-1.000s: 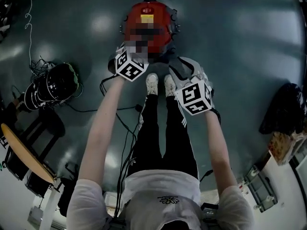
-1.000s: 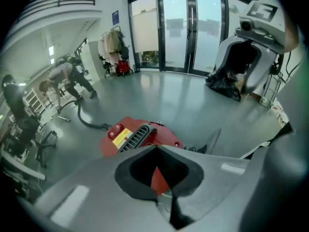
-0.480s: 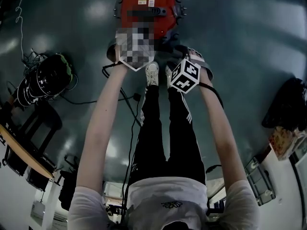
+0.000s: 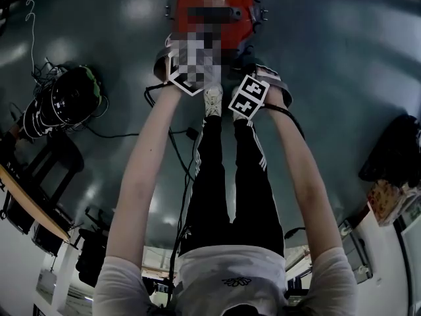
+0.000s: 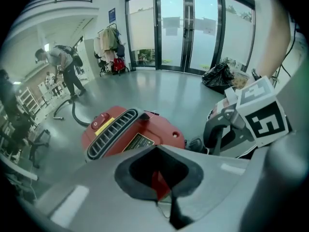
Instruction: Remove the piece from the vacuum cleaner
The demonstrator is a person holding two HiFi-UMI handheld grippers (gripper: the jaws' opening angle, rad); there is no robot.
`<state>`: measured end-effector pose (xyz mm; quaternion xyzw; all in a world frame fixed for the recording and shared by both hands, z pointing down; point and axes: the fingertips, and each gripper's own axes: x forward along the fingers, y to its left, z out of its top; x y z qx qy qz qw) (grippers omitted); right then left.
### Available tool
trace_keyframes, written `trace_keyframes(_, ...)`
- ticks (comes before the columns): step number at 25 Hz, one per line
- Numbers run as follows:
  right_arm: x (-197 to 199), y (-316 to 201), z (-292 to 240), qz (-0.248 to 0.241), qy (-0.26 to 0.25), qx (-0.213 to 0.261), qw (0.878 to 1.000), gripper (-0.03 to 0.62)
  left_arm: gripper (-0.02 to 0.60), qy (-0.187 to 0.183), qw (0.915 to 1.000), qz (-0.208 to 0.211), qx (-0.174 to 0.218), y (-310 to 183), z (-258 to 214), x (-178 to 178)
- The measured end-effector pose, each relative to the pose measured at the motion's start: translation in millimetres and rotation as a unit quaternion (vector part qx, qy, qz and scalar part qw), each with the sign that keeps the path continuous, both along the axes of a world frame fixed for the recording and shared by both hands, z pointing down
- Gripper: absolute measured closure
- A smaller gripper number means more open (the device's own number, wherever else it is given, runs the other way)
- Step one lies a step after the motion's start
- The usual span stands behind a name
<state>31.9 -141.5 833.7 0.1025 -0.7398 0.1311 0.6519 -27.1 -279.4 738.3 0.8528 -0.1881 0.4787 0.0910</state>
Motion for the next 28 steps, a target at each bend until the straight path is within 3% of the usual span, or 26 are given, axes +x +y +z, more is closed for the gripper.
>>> trace_keyframes(2,-3,4,1,-0.001,-0.002,0.011,1.000,0.518,0.578,0.000,1.0000,-0.003,0.001,0,1,-2)
trace_keyframes(4,-2,6,2,0.009,-0.005,0.014,1.000,0.531,0.578,-0.002,1.0000,-0.003,0.000,1,2,-2)
trace_keyframes(12,0,5,0,0.041,-0.012,0.013,0.999,0.544,0.578,0.002,0.9999,-0.010,0.003,1,0,-1)
trace_keyframes(28,0,11,-8,0.097,-0.014,0.070,0.993,0.560,0.578,-0.022,0.9996,-0.012,0.011,0,1,2)
